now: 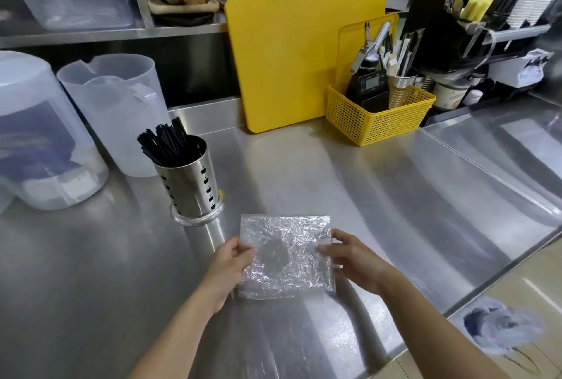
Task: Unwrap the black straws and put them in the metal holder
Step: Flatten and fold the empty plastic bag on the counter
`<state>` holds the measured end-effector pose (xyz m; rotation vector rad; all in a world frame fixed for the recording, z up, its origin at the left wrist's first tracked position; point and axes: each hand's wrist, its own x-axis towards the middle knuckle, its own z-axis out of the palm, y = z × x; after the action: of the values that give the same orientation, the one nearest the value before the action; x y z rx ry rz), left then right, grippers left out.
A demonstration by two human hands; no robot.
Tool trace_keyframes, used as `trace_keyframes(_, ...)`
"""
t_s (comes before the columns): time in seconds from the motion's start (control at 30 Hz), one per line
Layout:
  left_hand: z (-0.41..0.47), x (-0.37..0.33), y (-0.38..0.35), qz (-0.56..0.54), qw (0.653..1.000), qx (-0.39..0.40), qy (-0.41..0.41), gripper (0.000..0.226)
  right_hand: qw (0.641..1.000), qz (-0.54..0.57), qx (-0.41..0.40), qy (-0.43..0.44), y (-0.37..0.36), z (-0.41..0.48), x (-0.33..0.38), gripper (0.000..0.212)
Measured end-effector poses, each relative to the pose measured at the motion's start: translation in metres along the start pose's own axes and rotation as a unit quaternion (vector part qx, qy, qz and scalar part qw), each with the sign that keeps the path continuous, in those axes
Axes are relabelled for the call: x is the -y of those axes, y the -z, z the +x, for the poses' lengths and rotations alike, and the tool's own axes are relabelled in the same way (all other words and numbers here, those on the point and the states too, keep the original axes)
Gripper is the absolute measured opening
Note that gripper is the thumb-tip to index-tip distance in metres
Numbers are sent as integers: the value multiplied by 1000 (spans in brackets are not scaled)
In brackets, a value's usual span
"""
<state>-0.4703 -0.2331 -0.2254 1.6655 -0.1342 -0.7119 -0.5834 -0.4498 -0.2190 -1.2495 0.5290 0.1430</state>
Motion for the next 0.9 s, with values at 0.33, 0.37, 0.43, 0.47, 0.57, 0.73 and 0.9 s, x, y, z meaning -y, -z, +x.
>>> trace_keyframes(0.33, -25, -7, 15, 34, 997, 49, -37, 15, 998, -55, 19, -37, -4, -12, -4, 19)
trace_keyframes(0.37, -27, -6, 17, 3, 998, 55, -30, 13, 998, -48, 22, -38, -4, -13, -6, 20)
trace_keyframes(0.43, -31, -3, 20, -53, 997, 60, -19, 12, 999, -16, 20, -32, -1, -13, -10, 32)
trace_keyframes(0.47, -31, -1, 21, -74, 995, 60, -15, 14, 999, 8, 24, -26, 2, -13, -12, 38)
trace_keyframes(0.57, -33, 5, 20, -147, 987, 60, -14, 23, 996, 71, 47, 8, 5, -18, -18, 30)
trace_keyframes(0.73, -36, 10, 13, -198, 977, 79, -18, 32, 994, 94, 20, 43, 2, -24, -26, 21)
trace_keyframes(0.9, -36, 12, 12, -155, 979, 135, 12, 31, 991, 129, 17, 31, 11, -33, -29, 23)
